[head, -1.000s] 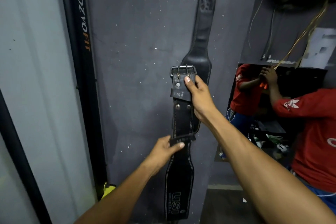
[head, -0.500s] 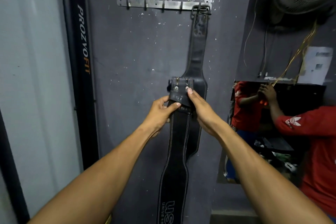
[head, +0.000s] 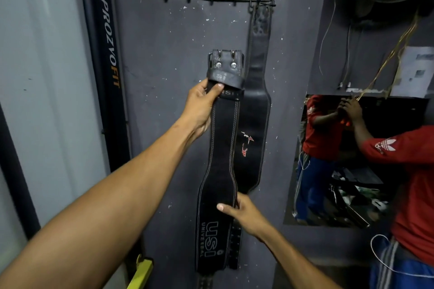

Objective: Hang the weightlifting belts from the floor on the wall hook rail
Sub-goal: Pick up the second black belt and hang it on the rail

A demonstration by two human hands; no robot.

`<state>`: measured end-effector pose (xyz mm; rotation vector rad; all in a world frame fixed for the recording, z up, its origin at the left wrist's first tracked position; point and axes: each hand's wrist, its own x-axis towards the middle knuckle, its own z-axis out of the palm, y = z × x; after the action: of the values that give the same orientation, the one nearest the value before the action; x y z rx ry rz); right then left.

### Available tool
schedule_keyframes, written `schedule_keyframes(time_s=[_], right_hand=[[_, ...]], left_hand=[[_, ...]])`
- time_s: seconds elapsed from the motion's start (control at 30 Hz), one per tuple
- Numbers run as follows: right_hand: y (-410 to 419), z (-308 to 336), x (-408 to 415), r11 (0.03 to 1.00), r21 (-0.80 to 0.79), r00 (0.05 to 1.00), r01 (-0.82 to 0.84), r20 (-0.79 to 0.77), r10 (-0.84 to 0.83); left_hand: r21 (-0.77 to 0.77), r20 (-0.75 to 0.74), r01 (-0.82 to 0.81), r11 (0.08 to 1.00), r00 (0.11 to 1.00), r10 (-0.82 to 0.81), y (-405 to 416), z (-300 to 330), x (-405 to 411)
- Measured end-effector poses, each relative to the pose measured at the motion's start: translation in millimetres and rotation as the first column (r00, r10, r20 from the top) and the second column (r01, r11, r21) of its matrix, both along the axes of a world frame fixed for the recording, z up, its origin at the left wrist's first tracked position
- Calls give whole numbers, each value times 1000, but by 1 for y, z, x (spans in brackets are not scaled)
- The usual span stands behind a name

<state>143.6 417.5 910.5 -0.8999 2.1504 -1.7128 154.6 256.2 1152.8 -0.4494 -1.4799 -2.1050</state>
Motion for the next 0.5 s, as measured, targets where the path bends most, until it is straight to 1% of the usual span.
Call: schedule_keyframes(time_s=[0.07,0.1,0.17,0.23,0.3,0.37,0.43,0.5], right_hand=[[-1,3,-1,1000,30,1000,-8,1,8],[-2,10,-4,1000,5,1000,-3,-10,3],[-9,37,-13,996,-84,998,17,-55,-22],[-19,76,-19,980,-192,992,43,-109,-65],[-28,122,-21,944,-327,984,50,-145,-102],[-32,162,-22,905,-423,973,49,-184,-139],[-31,179,-21,892,-450,965,40,-214,-152],[-26,165,-17,914,-404,970,37,-205,-130]], left_hand=[[23,10,14,1000,1000,-14,-2,-5,2],[38,19,25,999,1000,-25,-3,-8,3],[53,27,47,997,998,-48,-3,-14,4],[58,24,65,996,997,-67,-1,-18,4],[68,33,89,994,995,-92,1,-23,5],[73,51,108,991,992,-112,6,-28,7],[69,61,107,992,992,-111,10,-28,9],[69,57,90,994,994,-94,11,-22,9]])
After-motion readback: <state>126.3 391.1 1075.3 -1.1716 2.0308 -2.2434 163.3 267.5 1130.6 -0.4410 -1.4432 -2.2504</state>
